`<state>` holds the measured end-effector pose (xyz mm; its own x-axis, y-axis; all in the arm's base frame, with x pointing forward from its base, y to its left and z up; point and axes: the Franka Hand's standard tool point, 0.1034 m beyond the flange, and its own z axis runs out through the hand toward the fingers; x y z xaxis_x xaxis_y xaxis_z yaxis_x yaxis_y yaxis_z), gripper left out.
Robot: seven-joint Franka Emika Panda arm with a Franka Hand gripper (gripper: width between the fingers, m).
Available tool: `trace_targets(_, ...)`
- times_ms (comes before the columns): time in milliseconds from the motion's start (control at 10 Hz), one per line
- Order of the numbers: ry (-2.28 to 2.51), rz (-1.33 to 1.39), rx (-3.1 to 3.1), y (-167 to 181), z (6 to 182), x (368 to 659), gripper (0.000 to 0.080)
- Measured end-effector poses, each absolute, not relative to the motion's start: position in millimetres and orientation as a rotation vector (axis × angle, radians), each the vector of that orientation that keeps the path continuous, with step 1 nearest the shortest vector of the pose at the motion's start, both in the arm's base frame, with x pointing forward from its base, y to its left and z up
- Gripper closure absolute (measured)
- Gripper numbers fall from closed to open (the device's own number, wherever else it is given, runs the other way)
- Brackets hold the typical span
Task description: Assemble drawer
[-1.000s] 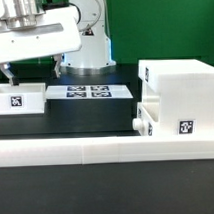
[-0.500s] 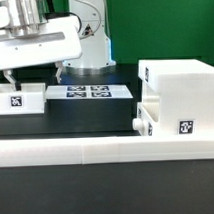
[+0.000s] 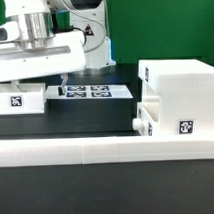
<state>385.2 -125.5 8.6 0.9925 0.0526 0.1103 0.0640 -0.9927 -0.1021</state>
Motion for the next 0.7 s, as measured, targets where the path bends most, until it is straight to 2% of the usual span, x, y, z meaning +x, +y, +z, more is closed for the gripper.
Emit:
trace_targets(500, -0.136, -0.175, -3.037, -128.2, 4.0, 380.3, 0.015)
trace_targets(600, -0.138, -0.174, -3.036, -127.6, 4.0, 380.5, 0.0236)
trace_targets(700, -0.139, -0.174, -3.036, -127.6, 4.0, 380.5, 0.0419)
